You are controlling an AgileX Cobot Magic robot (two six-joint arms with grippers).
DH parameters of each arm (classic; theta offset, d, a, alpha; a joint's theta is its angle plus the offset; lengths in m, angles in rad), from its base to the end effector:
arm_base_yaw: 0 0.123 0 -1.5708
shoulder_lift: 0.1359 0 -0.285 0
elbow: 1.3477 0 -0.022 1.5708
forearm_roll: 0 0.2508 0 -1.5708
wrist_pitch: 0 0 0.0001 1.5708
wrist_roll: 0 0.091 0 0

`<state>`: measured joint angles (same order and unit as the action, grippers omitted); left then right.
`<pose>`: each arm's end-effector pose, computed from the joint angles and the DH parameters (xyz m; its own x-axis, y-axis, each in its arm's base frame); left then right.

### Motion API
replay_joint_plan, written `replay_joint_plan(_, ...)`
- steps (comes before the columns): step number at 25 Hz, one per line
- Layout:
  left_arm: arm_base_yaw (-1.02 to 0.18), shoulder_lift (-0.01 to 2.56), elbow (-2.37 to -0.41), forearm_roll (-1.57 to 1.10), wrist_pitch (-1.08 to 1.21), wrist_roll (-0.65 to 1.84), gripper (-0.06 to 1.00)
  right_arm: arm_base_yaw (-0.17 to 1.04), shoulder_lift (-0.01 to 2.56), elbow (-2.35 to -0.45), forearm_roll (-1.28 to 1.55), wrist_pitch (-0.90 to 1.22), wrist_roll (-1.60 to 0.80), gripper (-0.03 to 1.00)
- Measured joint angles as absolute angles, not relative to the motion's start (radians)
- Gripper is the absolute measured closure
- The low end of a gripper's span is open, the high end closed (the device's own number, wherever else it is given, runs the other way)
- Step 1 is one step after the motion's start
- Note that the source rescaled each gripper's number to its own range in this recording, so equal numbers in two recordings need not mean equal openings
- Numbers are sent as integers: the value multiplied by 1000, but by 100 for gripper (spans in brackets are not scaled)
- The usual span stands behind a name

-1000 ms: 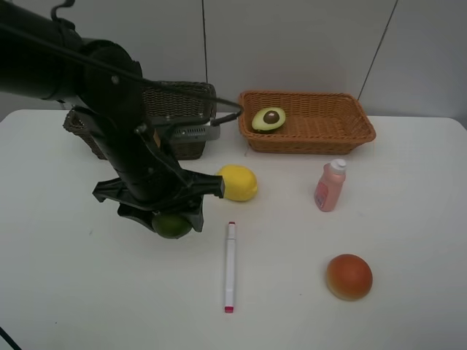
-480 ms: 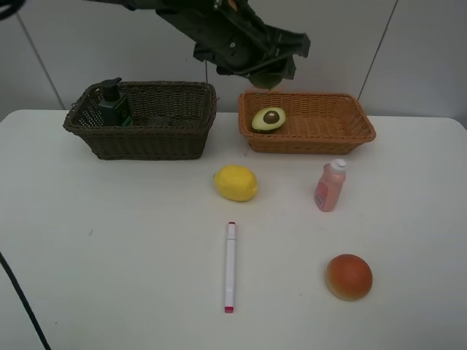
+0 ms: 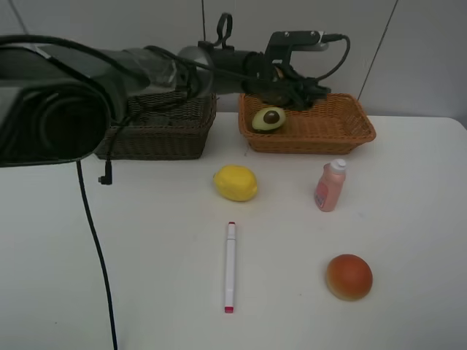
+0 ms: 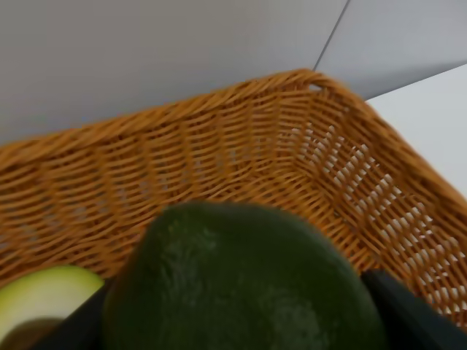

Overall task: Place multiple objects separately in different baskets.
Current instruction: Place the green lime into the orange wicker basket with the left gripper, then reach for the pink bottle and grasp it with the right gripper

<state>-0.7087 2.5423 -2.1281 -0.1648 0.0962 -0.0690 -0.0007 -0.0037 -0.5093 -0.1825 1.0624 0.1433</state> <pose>0.4413 -0.3802 0.1533 -0.4553 0.0862 -0.8862 0.5720 0.7910 -0.2170 -0.0073 -0.0144 0.2808 -0.4312 0.0533 -0.9007 0.1665 0.9858 -0.0214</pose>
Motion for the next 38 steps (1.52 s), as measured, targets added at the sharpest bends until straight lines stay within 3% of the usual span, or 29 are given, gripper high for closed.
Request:
replay_joint_plan(6,-709,2621,-2184,-168,95,-64,38,-1,-4,-509,-183,1062,143,-3)
replay_joint_plan(10,-709,2623,-2187,-165,91,-23,3,-1,-4,-509,-183,1062,143,-3)
replay_joint_plan(13,-709,2623,-2187,-165,92,-17,-5,-1,-4,-509,-183,1062,143,-3)
replay_joint_plan(20,-709,2550,-2187,-165,286,-16,-6,-1,-4,-509,-183,1062,143,-3)
replay_joint_plan(34,-709,2278,-2193,-86,1178,-28,-6,-1,-4,-509,-183,1062,143,-3)
replay_joint_plan(38,-709,2263,-2193,0,1196,-76,-6,-1,-4,-509,-183,1062,143,-3)
